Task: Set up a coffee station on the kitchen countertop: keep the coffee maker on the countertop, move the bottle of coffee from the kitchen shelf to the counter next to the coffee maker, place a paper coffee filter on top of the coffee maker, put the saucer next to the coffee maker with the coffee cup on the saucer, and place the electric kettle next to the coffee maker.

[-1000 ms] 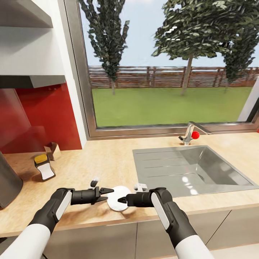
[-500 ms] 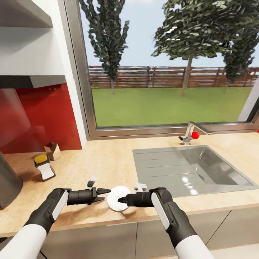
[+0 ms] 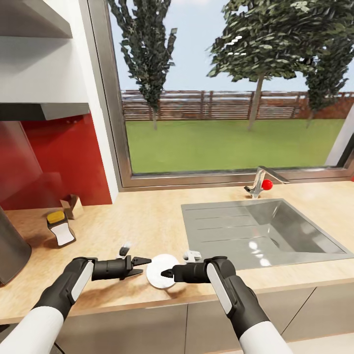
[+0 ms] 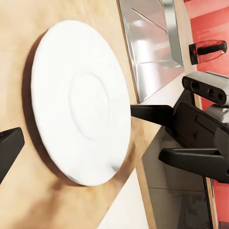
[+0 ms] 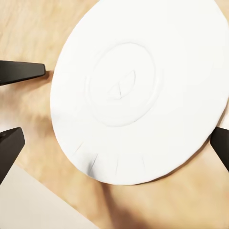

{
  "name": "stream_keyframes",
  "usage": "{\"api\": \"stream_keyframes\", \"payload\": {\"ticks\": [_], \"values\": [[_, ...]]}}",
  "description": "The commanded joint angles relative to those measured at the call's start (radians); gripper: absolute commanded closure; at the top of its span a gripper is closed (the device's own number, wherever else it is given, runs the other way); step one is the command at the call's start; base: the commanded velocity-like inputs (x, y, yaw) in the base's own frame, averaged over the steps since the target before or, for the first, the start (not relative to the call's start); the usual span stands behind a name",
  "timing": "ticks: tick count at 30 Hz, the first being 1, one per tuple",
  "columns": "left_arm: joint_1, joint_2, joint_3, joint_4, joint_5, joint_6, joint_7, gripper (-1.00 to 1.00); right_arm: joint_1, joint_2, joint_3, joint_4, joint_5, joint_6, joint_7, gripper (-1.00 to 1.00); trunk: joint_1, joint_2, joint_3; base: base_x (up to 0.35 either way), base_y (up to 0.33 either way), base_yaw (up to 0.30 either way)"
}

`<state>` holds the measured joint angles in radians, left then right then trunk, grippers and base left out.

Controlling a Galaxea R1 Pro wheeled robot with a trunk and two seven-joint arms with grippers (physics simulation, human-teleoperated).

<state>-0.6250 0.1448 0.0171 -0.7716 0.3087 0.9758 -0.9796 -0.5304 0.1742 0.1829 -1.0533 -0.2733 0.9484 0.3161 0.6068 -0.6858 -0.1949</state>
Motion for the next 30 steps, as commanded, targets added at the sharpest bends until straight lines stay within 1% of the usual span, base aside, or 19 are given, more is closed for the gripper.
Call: {"api": "stream_keyframes", "payload": {"ticks": [1,6,21,26,30], "values": [[-0.001,-0.001,0.001,0.000,-0.001,0.003,-0.004,-1.00,0.000,0.000,0.000,0.055,0.013,0.006,0.003,-1.00,0.000,-0.001,-0.002,0.000,0.000,0.000],[-0.001,-0.007,0.000,0.000,-0.003,0.002,-0.003,-1.00,0.000,0.000,0.000,0.055,0.013,0.006,0.003,-1.00,0.000,-0.001,-0.002,0.000,0.000,0.000],[-0.001,-0.004,0.004,-0.001,-0.005,0.001,0.004,-1.00,0.000,0.000,0.000,0.055,0.012,0.006,0.003,-1.00,0.000,-0.001,-0.002,0.000,0.000,0.000],[-0.001,-0.007,0.028,-0.001,-0.008,0.001,0.008,-1.00,0.000,0.000,0.000,0.056,0.012,0.006,0.003,-1.00,0.000,-0.001,-0.002,0.000,0.000,0.000],[-0.001,-0.008,0.039,-0.002,-0.011,0.001,0.009,-1.00,0.000,0.000,0.000,0.056,0.012,0.006,0.003,-1.00,0.000,-0.001,-0.002,0.000,0.000,0.000]]}}
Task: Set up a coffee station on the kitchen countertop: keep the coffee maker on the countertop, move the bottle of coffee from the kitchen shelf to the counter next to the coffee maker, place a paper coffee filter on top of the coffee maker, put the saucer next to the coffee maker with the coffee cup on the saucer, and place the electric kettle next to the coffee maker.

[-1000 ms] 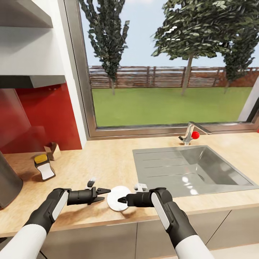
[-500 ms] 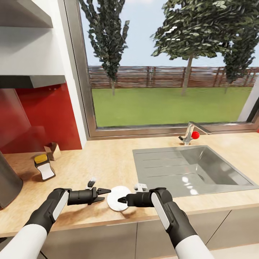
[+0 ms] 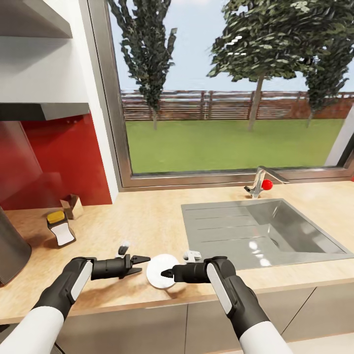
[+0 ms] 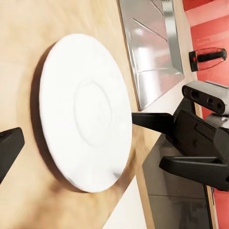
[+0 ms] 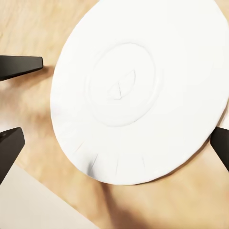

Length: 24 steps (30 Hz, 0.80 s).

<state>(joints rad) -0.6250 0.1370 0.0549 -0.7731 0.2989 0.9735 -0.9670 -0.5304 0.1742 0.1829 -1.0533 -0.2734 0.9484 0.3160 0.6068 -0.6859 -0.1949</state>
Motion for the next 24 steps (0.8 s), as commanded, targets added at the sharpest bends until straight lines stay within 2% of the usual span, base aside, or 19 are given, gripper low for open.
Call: {"api": "stream_keyframes", "payload": {"ticks": [1,5,14,24], "values": [[-0.001,0.000,0.003,0.000,-0.003,0.004,-0.003,-1.00,0.000,0.000,0.000,0.056,0.013,0.006,0.003,-1.00,0.000,-0.001,-0.002,0.000,0.000,0.000],[-0.001,-0.001,0.004,0.000,-0.005,0.004,0.001,-1.00,0.000,0.000,0.000,0.056,0.013,0.006,0.003,-1.00,0.000,-0.001,-0.002,0.000,0.000,0.000],[-0.001,-0.005,0.005,0.000,0.004,0.004,0.070,-1.00,0.000,0.000,0.000,0.056,0.013,0.006,0.003,-1.00,0.000,-0.001,-0.002,0.039,0.000,0.000],[-0.001,-0.010,0.005,0.000,0.004,0.004,0.079,-1.00,0.000,0.000,-0.001,0.056,0.013,0.006,0.003,-1.00,0.000,-0.001,-0.002,0.081,0.000,0.000]]}}
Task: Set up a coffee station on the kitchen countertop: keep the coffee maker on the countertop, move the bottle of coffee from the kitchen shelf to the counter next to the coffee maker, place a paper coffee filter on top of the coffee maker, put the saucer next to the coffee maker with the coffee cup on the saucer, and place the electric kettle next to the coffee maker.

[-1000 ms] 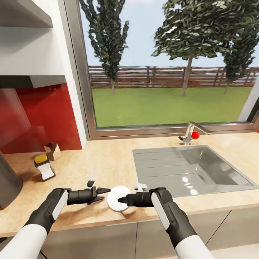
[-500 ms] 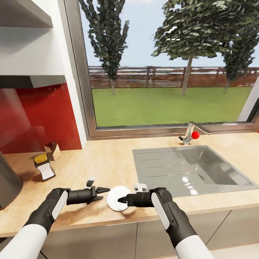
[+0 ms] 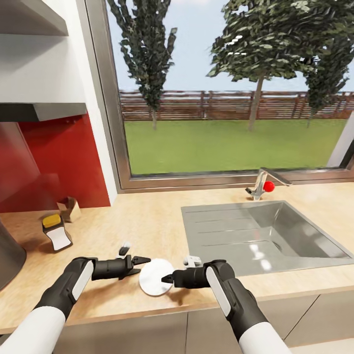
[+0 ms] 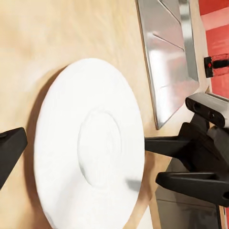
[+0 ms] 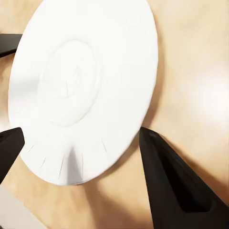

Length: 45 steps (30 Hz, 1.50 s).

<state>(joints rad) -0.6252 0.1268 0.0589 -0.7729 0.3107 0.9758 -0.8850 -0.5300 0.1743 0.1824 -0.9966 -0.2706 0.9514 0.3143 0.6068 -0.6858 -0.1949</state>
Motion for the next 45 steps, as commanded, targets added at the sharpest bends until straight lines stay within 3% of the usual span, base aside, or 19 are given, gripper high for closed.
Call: {"api": "stream_keyframes", "payload": {"ticks": [1,45], "values": [[-0.001,-0.001,0.001,0.001,-0.008,0.001,-0.003,-1.00,-0.001,0.000,-0.001,0.000,0.010,0.003,0.005,-1.00,0.000,-0.001,-0.002,0.005,0.000,0.000],[0.001,-0.044,0.001,0.001,-0.004,0.003,0.006,-1.00,-0.001,0.000,0.000,0.000,0.010,0.003,0.005,-1.00,0.000,-0.001,-0.002,0.000,0.000,0.000]]}}
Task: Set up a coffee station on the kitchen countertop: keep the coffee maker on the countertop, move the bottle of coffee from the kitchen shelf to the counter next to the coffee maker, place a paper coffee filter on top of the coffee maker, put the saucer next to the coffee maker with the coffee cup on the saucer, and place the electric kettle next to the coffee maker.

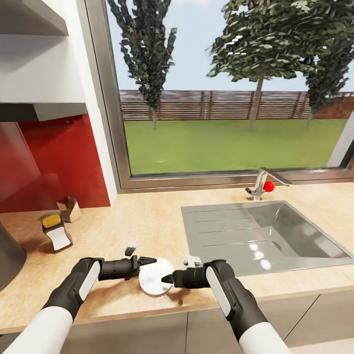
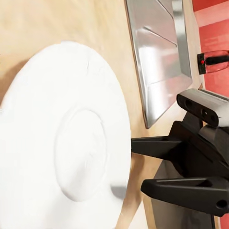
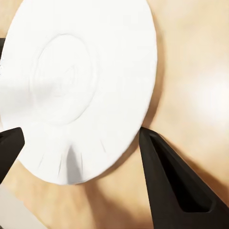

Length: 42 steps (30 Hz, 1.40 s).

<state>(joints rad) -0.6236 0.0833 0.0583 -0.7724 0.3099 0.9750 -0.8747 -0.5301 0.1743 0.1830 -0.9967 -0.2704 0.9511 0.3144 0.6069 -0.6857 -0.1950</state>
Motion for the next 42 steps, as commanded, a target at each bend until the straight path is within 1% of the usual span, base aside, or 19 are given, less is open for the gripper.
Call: {"api": "stream_keyframes", "payload": {"ticks": [1,20,28,42], "values": [[-0.001,0.000,0.001,0.000,-0.003,0.004,-0.004,-1.00,-0.001,0.000,0.000,0.000,0.010,0.003,0.005,-1.00,0.000,-0.001,-0.002,0.000,0.000,0.000],[0.000,0.001,-0.001,0.001,-0.004,0.005,-0.006,-1.00,-0.001,0.000,0.000,0.000,0.010,0.003,0.005,-1.00,0.000,-0.001,-0.002,0.000,0.000,0.000],[0.016,0.003,-0.003,0.001,-0.005,0.009,-0.006,-1.00,-0.001,0.000,0.000,0.000,0.010,0.003,0.005,-1.00,0.000,-0.001,-0.002,0.000,0.000,0.000],[0.018,0.000,-0.009,-0.001,-0.005,0.023,-0.007,-1.00,-0.001,0.000,0.000,0.001,0.010,0.003,0.005,-1.00,0.000,-0.001,-0.002,0.000,0.000,0.000]]}}
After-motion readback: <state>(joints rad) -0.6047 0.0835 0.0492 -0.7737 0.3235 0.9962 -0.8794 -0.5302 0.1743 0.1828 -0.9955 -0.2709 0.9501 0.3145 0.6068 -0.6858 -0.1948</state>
